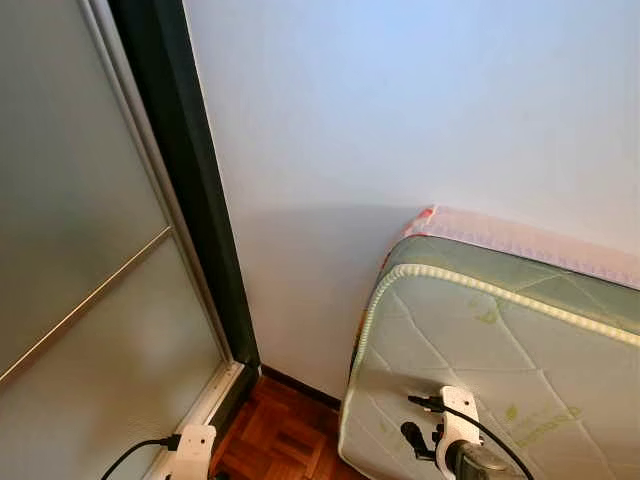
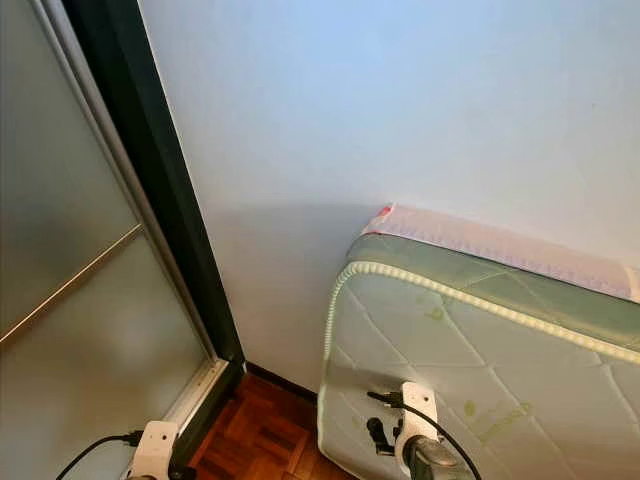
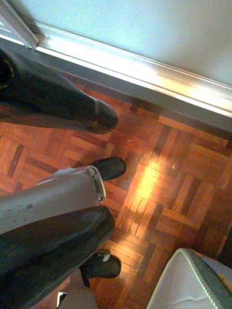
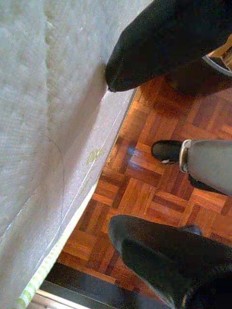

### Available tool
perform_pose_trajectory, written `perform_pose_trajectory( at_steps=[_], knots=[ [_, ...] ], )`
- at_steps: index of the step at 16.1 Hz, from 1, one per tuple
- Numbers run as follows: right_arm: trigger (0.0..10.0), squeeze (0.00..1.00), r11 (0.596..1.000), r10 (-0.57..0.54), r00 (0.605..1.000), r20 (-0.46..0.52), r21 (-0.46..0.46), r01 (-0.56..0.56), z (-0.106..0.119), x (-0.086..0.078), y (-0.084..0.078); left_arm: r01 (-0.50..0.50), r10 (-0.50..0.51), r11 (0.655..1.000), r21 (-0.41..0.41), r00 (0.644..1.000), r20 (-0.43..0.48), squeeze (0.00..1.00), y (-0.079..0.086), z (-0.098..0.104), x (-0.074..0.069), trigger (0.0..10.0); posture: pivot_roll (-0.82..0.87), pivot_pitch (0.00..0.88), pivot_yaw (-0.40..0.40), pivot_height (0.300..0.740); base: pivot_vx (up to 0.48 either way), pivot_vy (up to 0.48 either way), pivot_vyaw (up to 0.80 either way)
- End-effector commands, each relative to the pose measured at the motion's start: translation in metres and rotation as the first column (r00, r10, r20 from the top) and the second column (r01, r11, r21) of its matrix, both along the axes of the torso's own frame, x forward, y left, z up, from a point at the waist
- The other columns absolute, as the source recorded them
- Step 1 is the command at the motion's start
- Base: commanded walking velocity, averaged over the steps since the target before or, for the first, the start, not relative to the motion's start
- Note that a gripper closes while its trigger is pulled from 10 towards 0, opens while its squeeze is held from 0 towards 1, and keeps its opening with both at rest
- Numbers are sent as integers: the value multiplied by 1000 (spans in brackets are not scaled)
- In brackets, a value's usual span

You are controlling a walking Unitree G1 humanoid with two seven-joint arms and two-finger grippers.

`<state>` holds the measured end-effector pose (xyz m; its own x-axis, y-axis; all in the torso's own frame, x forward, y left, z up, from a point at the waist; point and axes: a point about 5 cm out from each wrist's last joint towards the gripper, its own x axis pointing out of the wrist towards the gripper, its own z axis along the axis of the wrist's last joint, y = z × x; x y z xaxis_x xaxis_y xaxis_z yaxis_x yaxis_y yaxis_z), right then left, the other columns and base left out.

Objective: Clean up the room

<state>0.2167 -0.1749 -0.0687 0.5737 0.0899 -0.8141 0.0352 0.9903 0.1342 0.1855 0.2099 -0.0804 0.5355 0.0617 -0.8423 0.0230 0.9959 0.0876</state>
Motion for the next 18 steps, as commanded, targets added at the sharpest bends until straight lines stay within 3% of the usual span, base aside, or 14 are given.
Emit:
perform_pose_trajectory(
  at_steps=[1, 8, 18],
  knots=[
    [10000, 0, 1000, 10, 1000, 23, -16, -9, 5, 8, -3, -10, 10, 1000, 4, 1000, -9, 0, 3, 0, 0, 10000, -57, 0, -26, 740, 0, 0, 0],
    [10000, 0, 999, 1, 999, 33, -37, 0, 7, 12, -4, -3, 3, 1000, 10, 1000, -2, 0, 3, 2, 3, 10000, -45, 0, -24, 740, 0, 0, 0],
    [10000, 0, 1000, 14, 999, 33, -28, -13, 9, 14, -3, 16, -16, 1000, 12, 1000, -2, 0, 3, 3, 5, 10000, -50, 0, -16, 740, -258, 0, 0]
  ],
)
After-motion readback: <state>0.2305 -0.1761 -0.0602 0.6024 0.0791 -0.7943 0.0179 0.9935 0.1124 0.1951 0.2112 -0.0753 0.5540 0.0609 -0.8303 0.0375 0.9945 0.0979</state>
